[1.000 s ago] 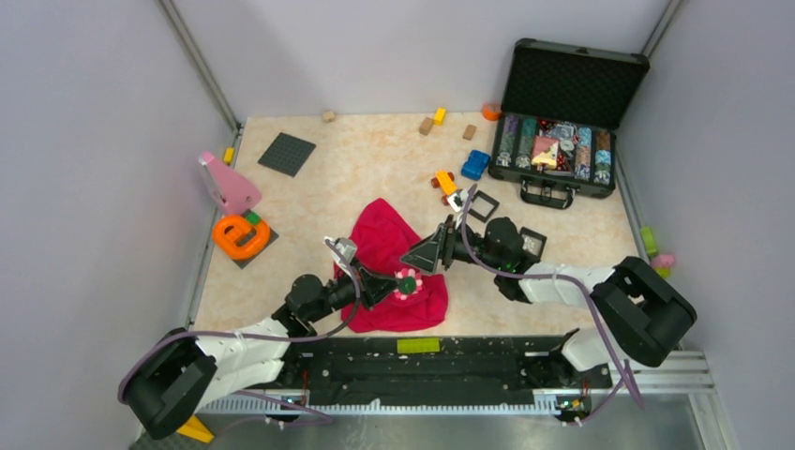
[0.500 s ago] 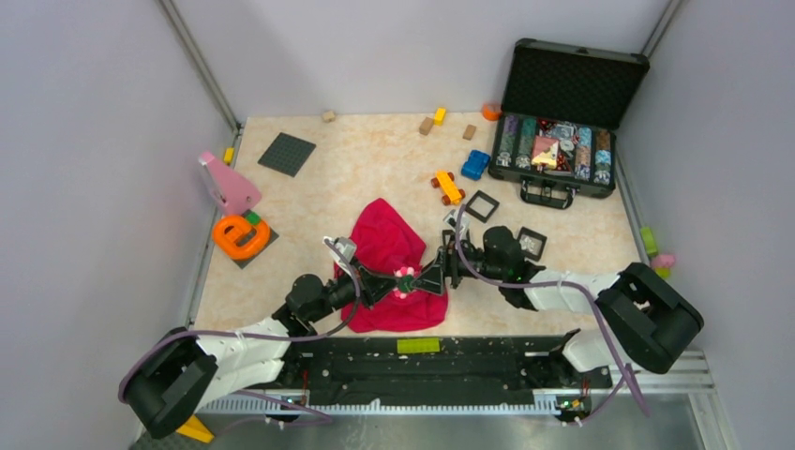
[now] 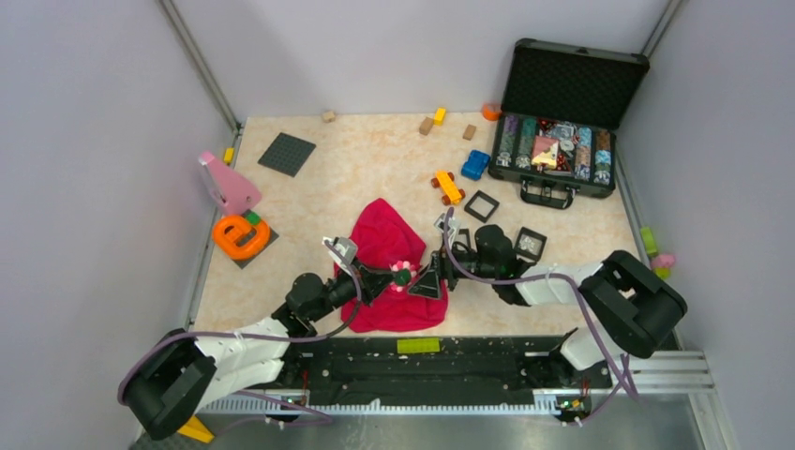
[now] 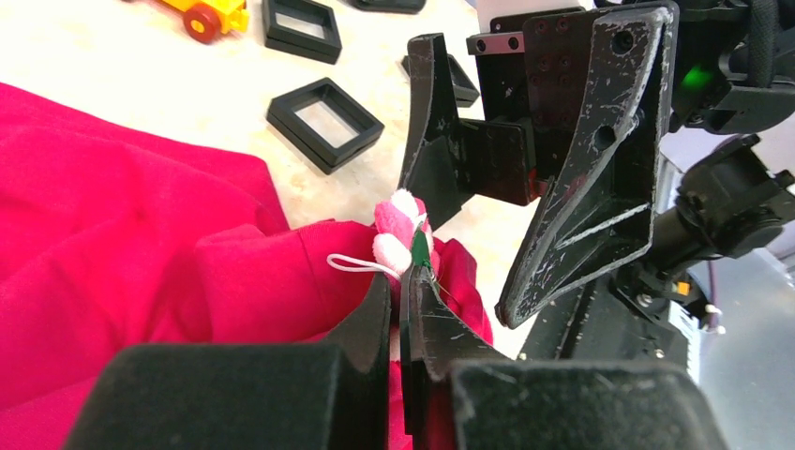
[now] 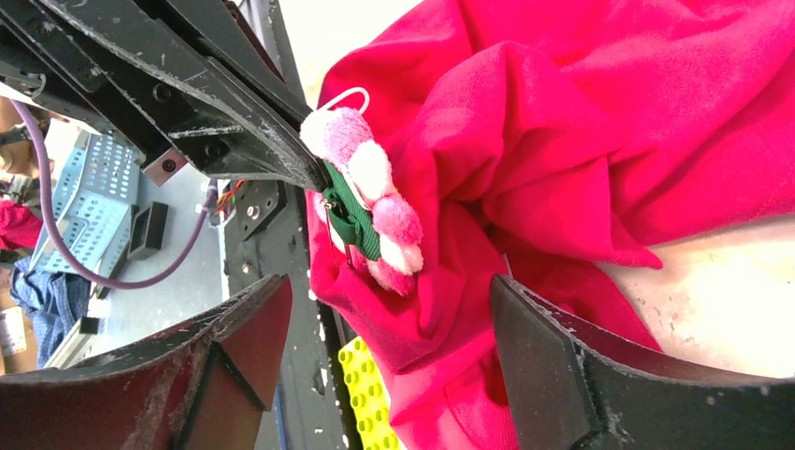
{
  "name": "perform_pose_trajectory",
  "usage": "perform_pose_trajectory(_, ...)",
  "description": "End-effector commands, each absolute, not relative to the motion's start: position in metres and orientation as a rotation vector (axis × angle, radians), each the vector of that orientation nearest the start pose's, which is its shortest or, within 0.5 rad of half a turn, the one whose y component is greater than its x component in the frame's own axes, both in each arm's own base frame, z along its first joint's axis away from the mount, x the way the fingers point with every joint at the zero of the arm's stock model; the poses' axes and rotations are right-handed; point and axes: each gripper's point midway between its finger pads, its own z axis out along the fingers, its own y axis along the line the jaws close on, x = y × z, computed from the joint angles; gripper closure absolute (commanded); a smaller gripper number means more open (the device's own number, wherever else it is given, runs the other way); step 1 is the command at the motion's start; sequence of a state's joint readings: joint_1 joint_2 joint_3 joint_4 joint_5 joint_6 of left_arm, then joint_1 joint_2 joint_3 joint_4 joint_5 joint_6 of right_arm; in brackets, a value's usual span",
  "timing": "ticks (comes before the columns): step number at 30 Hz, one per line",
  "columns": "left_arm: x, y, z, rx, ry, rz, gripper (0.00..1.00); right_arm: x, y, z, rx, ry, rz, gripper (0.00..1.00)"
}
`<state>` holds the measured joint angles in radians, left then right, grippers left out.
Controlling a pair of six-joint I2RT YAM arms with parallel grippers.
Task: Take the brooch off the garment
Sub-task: Remove the brooch from the clothes.
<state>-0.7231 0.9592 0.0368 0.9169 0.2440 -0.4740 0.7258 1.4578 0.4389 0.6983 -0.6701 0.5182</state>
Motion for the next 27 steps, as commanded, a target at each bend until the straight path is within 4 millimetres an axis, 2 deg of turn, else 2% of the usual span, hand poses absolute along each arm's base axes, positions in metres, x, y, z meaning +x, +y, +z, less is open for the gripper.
perform_pose_trajectory(1,0.205,-0.244,0.156,0.431,1.548,-1.017,1.0,0.184,0.337,0.113,-0.795,1.904,1.416,0.23)
perform_pose_trajectory(4,0.209,-0.242,0.155,0.425,1.558,-0.992,1.0,0.184,0.335,0.106,-0.775,1.924,1.407,0.27)
perform_pose_trajectory(8,0.21,-0.241,0.153,0.422,1.562,-0.988,1.0,0.183,0.335,0.102,-0.758,1.946,1.419,0.41)
perform_pose_trajectory(10,0.21,-0.241,0.153,0.422,1.562,-0.993,1.0,0.182,0.337,0.102,-0.755,1.949,1.437,0.54)
perform_pose_trajectory(13,0.205,-0.246,0.154,0.437,1.561,-1.03,1.0,0.183,0.341,0.107,-0.75,1.933,1.474,0.84)
perform_pose_trajectory(16,0.2,-0.25,0.155,0.438,1.564,-1.086,1.0,0.185,0.347,0.112,-0.736,1.921,1.505,0.96)
perform_pose_trajectory(22,0.192,-0.258,0.149,0.45,1.604,-1.157,1.0,0.19,0.35,0.122,-0.7,1.887,1.523,1.0)
perform_pose_trajectory(27,0.195,-0.257,0.146,0.401,1.634,-1.17,1.0,0.19,0.349,0.116,-0.695,1.908,1.51,1.0)
